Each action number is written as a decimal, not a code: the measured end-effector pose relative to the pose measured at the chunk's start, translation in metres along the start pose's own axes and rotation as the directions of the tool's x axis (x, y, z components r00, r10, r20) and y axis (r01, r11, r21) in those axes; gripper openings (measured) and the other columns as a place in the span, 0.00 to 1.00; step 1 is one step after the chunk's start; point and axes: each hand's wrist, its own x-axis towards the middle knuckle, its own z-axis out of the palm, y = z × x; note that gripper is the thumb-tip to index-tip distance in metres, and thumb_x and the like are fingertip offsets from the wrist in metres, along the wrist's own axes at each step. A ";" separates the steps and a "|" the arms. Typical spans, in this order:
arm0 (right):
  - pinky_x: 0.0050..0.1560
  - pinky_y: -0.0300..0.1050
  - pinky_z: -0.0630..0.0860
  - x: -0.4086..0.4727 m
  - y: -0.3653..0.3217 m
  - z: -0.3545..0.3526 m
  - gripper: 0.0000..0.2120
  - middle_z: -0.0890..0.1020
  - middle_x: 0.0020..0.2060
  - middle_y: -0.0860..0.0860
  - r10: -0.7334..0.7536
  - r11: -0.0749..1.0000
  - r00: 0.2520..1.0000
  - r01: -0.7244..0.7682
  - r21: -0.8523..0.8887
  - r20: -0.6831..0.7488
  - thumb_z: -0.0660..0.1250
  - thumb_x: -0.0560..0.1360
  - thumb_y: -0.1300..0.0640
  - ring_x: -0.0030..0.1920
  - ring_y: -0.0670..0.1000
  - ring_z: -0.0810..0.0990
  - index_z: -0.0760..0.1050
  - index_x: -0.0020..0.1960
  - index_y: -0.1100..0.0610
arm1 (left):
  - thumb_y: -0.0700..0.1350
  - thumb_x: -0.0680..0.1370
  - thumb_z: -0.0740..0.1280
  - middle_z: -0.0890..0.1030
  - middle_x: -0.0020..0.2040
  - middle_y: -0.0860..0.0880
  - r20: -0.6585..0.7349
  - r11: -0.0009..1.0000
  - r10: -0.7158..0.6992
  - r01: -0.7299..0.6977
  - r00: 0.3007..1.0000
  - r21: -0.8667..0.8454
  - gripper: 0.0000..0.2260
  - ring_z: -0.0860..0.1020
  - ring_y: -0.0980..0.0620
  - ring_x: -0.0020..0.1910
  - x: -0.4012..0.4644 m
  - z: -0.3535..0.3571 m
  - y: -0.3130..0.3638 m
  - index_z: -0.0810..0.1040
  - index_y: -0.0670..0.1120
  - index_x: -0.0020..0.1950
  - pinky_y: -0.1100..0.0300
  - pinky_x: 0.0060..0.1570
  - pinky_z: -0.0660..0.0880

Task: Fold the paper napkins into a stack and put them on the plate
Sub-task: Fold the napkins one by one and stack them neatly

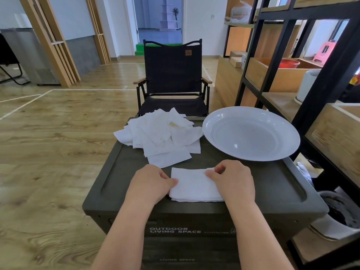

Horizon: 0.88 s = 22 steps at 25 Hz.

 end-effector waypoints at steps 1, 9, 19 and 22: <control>0.29 0.35 0.63 -0.001 0.000 0.001 0.08 0.76 0.33 0.43 0.012 1.000 1.000 -0.012 0.003 -0.010 0.72 0.71 0.48 0.33 0.42 0.73 0.75 0.37 0.50 | 0.54 0.72 0.70 0.82 0.35 0.52 -0.031 0.999 -0.003 0.004 1.000 0.033 0.13 0.77 0.58 0.33 0.000 0.001 0.000 0.78 0.50 0.31 0.64 0.27 0.65; 0.31 0.30 0.63 -0.008 -0.009 -0.003 0.10 0.76 0.31 0.42 -0.056 0.987 0.991 0.073 0.142 -0.123 0.73 0.70 0.47 0.32 0.42 0.74 0.74 0.46 0.48 | 0.49 0.77 0.67 0.80 0.47 0.51 -0.403 0.968 0.249 -0.211 0.881 0.136 0.08 0.74 0.52 0.48 0.024 0.003 -0.016 0.84 0.49 0.50 0.61 0.41 0.69; 0.55 0.34 0.70 -0.005 -0.015 -0.012 0.11 0.79 0.54 0.38 -0.423 0.830 0.906 0.385 0.403 0.005 0.73 0.71 0.55 0.57 0.38 0.74 0.81 0.51 0.44 | 0.59 0.77 0.59 0.77 0.39 0.63 -0.164 0.793 0.586 -0.603 0.794 -0.083 0.05 0.73 0.69 0.39 -0.019 -0.051 0.004 0.71 0.61 0.46 0.71 0.33 0.66; 0.38 0.32 0.78 -0.006 -0.012 -0.022 0.04 0.86 0.43 0.41 -0.295 0.686 0.927 0.036 0.726 0.233 0.71 0.73 0.53 0.44 0.41 0.84 0.82 0.47 0.46 | 0.63 0.68 0.69 0.82 0.43 0.65 -0.095 0.774 0.471 -0.462 0.877 -0.432 0.16 0.78 0.66 0.41 -0.017 -0.046 0.003 0.75 0.61 0.53 0.72 0.39 0.69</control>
